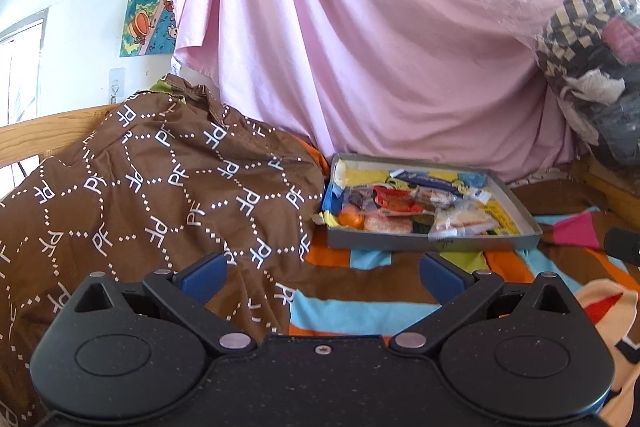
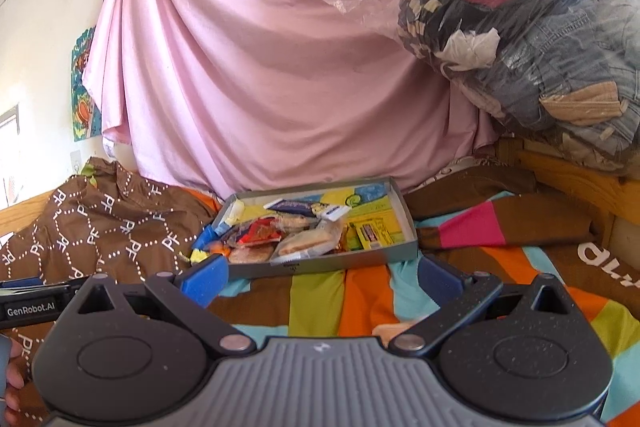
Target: Organize snacks
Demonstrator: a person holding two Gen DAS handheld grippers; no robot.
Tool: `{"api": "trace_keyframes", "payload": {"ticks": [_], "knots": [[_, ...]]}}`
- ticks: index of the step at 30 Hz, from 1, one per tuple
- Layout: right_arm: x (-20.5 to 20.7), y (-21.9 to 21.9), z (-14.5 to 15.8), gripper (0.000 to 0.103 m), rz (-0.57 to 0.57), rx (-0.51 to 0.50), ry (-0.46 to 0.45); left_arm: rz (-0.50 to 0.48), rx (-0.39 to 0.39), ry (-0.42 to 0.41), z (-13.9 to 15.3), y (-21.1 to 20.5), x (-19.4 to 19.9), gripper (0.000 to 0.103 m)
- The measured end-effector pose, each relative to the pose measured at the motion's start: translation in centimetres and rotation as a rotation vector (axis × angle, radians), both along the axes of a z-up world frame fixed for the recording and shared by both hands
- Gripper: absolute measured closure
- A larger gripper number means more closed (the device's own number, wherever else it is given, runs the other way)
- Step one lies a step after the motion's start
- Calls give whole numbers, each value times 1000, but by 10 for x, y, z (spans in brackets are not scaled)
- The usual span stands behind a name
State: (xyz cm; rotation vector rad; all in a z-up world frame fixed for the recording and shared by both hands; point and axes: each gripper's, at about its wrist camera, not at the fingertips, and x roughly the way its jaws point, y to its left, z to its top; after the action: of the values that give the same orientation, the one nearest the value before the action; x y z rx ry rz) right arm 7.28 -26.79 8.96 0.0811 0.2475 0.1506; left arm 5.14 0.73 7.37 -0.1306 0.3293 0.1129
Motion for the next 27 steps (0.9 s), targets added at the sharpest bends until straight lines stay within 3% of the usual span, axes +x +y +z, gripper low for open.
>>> {"api": "trace_keyframes", "payload": {"ticks": [10,27], "knots": [[-4,5,-21,0,4,22,49,2,41,41,-20,5,-9,1],[-10,18,-45,0,-20,-24,110,-33,37,71,-42,10,-14,1]]}}
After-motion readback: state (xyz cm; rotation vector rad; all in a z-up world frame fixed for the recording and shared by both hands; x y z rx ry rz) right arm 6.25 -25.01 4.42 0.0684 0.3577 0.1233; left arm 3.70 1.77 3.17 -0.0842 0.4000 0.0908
